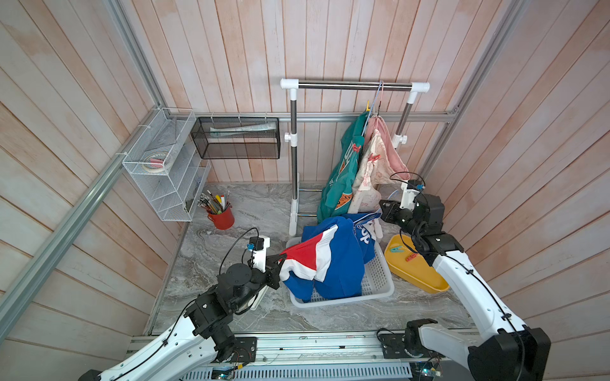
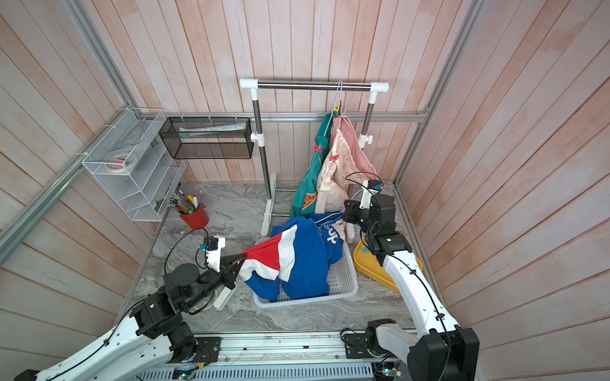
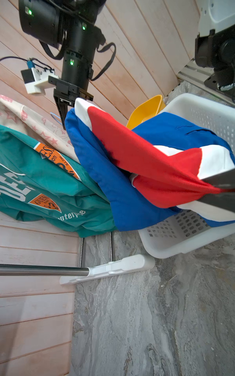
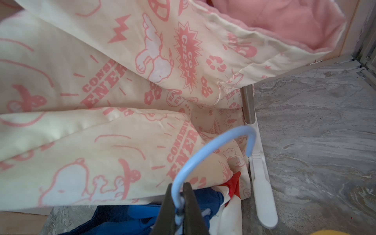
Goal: Remove the clothespins securing jackets to the hanger
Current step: Remove the jacket from the hanger.
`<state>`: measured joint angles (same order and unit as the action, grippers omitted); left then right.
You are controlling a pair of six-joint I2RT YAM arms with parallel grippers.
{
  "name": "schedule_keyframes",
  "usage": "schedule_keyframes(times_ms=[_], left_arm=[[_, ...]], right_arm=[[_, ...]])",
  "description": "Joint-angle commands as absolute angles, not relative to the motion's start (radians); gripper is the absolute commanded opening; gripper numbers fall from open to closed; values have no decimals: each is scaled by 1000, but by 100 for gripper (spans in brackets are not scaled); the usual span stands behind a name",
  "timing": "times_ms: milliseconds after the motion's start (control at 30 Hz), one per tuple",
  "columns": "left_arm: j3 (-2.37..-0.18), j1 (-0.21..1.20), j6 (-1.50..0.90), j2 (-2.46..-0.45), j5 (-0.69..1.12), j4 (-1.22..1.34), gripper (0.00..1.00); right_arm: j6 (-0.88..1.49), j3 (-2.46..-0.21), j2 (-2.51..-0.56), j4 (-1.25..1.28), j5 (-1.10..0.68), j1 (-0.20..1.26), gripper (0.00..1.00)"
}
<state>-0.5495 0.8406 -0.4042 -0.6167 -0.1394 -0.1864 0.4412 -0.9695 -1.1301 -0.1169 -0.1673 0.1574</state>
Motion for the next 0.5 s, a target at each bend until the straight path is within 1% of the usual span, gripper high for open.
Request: schedule_keyframes(times_ms=[0, 33, 100, 200, 300, 367, 467], left_arm=[[-601, 822, -314, -646, -162, -202, 22], [-608, 822, -293, -651, -142, -195, 29], [-626, 822, -245, -659, -113, -184, 46], [-679, 822, -179, -701, -45, -205, 65], [-733, 838, -106, -761, 43, -219, 75], [-765, 876, -48, -812, 69, -223, 80], [-812, 935, 29, -916, 71, -233, 84]], right_arm=[[347, -950, -1129, -195, 107, 123, 0], [343, -952, -1120, -201, 107, 146, 0], [339, -961, -1106, -218, 110, 198, 0], [344, -970, -1084, -241, 110, 259, 0], [356, -977, -1064, -255, 121, 300, 0], [364, -980, -1057, -257, 119, 307, 0], [366, -984, -1056, -259, 123, 307, 0]])
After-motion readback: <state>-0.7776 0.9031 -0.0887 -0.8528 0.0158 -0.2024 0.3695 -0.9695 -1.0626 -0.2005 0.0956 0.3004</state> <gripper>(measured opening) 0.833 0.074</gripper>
